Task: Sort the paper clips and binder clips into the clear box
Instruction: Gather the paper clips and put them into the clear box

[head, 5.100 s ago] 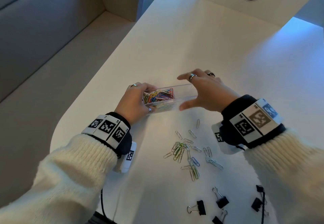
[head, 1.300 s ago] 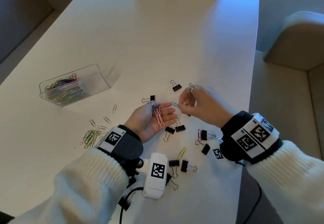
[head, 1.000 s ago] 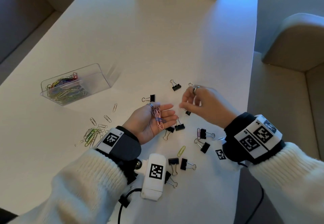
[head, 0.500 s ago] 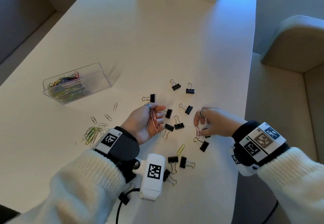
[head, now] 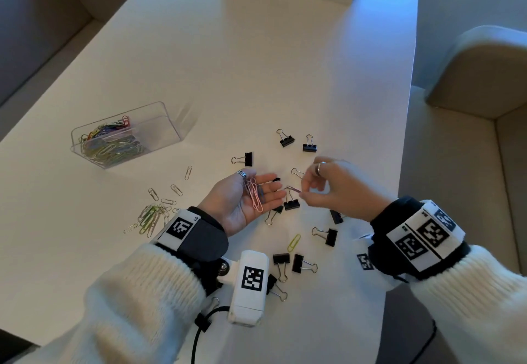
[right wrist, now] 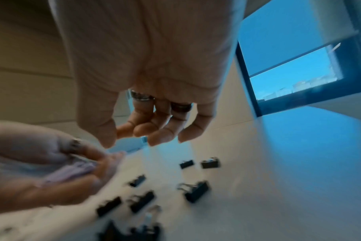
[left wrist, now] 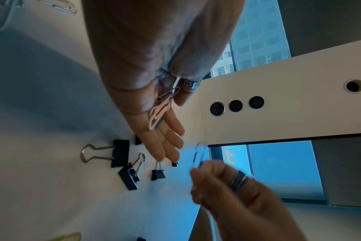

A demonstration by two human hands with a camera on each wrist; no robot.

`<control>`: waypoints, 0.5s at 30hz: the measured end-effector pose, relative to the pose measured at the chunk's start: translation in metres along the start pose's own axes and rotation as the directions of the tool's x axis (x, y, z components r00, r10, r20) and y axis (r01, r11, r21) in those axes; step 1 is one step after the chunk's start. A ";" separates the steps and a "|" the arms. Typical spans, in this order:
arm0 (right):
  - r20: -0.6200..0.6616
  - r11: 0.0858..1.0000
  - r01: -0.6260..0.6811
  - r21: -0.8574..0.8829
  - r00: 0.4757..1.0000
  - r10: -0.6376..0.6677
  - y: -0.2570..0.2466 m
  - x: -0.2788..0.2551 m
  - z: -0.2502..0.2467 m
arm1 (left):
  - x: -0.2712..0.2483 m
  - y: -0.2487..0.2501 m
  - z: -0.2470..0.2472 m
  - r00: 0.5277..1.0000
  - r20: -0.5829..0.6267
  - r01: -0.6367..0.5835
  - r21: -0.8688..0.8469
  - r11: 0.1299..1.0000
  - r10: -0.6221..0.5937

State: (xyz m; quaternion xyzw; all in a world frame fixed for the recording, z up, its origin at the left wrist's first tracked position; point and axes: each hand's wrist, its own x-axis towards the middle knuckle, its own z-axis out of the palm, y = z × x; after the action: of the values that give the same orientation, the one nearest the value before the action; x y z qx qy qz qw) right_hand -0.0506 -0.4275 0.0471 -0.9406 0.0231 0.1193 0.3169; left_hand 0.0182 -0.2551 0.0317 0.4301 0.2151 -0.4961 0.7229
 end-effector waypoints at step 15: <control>0.363 0.945 0.085 -0.316 0.931 0.038 -0.010 -0.006 0.024 | -0.004 0.007 -0.011 1.000 -0.009 -0.028 -0.009 1.000 0.028</control>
State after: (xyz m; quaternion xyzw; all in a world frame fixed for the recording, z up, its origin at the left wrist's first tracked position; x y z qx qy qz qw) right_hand -0.0598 -0.4050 0.0363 -0.9417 -0.0673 0.2899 0.1570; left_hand 0.0244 -0.2428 0.0315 0.4320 0.2146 -0.4831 0.7307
